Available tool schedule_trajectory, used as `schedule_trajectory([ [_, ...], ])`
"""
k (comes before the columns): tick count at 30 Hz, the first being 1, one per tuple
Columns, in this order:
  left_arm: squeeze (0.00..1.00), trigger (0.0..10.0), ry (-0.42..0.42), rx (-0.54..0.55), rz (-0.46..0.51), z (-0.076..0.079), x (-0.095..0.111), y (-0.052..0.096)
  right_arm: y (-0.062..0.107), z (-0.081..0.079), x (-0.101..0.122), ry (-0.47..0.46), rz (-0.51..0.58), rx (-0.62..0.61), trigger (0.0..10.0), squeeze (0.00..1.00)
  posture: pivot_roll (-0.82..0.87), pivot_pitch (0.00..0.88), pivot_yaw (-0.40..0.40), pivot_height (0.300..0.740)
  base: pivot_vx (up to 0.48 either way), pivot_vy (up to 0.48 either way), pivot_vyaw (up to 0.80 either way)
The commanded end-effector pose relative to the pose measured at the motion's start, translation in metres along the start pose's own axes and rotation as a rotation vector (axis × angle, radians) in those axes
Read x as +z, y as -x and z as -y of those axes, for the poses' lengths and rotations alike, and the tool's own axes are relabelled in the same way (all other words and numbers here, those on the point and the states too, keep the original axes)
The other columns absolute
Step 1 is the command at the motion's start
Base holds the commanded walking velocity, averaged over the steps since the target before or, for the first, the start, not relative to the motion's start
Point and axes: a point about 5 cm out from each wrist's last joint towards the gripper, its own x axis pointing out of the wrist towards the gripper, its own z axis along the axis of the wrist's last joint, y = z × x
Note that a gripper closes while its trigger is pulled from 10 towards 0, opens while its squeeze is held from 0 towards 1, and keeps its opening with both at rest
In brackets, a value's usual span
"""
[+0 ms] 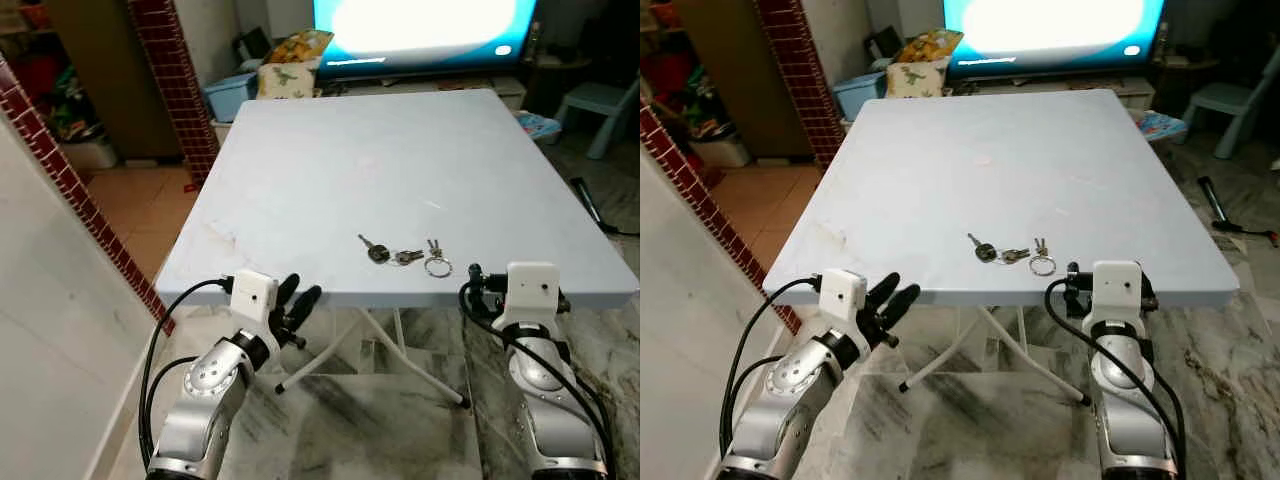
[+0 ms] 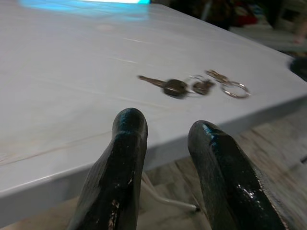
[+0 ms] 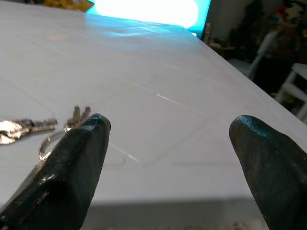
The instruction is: Hang keys on a hook
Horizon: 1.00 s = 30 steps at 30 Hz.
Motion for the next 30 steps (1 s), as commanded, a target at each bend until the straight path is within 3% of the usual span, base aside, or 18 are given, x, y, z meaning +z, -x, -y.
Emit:
schedule_trajectory([
  [1, 0.0, 10.0, -0.026, -0.019, -0.02, -0.001, -0.001, 0.002, -0.006, -0.006, -0.003, -0.016, -0.026, 0.044, 10.0, 0.0, -0.11, 0.0, 0.134, 0.74, 0.0, 0.0, 0.0],
  [13, 0.0, 10.0, -0.045, -0.013, -0.011, -0.006, 0.005, 0.001, -0.037, -0.017, 0.001, -0.048, -0.074, 0.119, 10.0, 0.0, -0.09, 0.0, 0.135, 0.74, 0.0, 0.0, 0.0],
  [23, 0.0, 10.0, -0.042, -0.025, -0.016, -0.002, 0.004, -0.002, -0.045, -0.036, -0.005, -0.056, -0.121, 0.166, 10.0, 0.0, -0.09, 0.0, 0.142, 0.74, 0.0, 0.0, 0.0],
  [28, 0.0, 10.0, -0.041, -0.033, -0.007, -0.001, 0.006, -0.005, -0.047, -0.038, -0.012, -0.065, -0.163, 0.174, 10.0, 0.0, -0.09, 0.0, 0.142, 0.74, 0.0, 0.0, 0.0],
  [29, 0.0, 10.0, -0.038, -0.032, -0.002, -0.001, 0.007, -0.005, -0.046, -0.039, -0.015, -0.08, -0.18, 0.191, 9.9, 0.0, -0.09, 0.0, 0.142, 0.74, 0.0, 0.0, 0.0],
  [30, 0.0, 10.0, -0.039, -0.031, -0.002, -0.001, 0.007, -0.005, -0.046, -0.04, -0.016, -0.084, -0.186, 0.193, 9.2, 0.0, -0.1, 0.0, 0.142, 0.74, 0.0, 0.0, 0.0],
])
